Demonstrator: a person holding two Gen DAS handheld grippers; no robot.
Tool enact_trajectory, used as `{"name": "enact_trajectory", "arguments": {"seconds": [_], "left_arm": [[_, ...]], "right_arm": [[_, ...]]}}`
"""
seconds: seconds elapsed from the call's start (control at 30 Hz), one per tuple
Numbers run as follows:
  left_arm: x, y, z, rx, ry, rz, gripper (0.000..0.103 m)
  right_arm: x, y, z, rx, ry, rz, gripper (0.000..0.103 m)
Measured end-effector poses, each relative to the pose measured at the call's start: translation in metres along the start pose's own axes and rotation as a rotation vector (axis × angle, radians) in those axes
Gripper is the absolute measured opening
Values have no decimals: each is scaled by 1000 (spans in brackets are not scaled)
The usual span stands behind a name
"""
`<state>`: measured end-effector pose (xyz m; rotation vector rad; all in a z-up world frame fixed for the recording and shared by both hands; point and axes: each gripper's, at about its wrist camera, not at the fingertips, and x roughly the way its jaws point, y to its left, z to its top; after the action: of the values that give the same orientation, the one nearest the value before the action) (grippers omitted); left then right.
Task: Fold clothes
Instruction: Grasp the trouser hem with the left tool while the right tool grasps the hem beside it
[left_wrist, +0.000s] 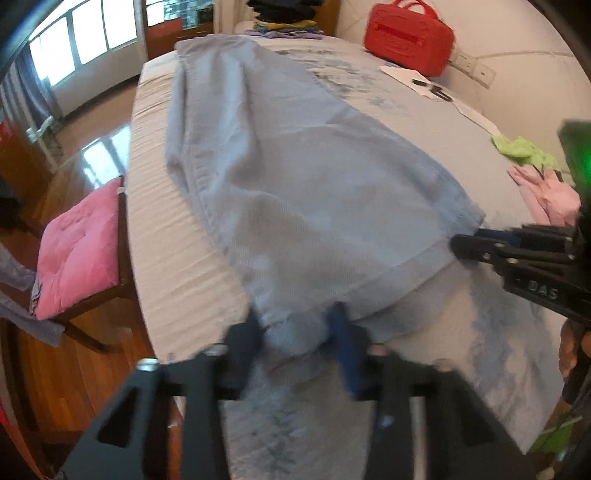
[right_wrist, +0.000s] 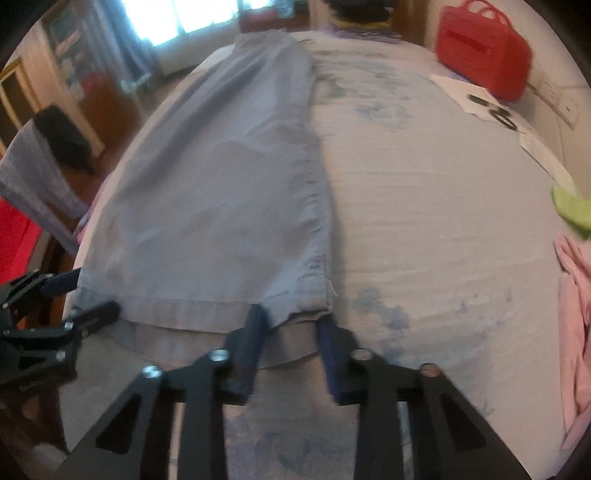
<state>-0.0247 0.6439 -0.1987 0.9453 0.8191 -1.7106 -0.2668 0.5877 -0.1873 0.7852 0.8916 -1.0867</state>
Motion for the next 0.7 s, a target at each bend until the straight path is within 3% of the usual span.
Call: {"name": "enact_trajectory", "arguments": {"seconds": [0.1, 0.23, 0.33, 0.4, 0.43, 0.53, 0.7], "left_arm": [[2, 1, 2, 1, -7, -18, 26], [3, 1, 4, 12, 4, -28, 26], [3, 2, 5, 25, 12, -31, 26], [3, 3, 8, 30, 26, -37, 19], [-1, 5, 14, 38, 12, -40, 11], [-17, 9, 33, 63, -37, -47, 9], [-44, 21, 68, 98, -124, -66, 9]], "right_arm": [[3, 2, 5, -1, 34, 2, 17], [4, -20, 7, 140, 54, 111, 17], [5, -25, 8, 168, 68, 129, 17], [5, -25, 9, 177, 76, 126, 17], [5, -23, 9, 173, 77, 115, 17], [4, -14, 11, 140, 79, 69, 16], [-20, -15, 28, 217, -27, 129, 16]]}}
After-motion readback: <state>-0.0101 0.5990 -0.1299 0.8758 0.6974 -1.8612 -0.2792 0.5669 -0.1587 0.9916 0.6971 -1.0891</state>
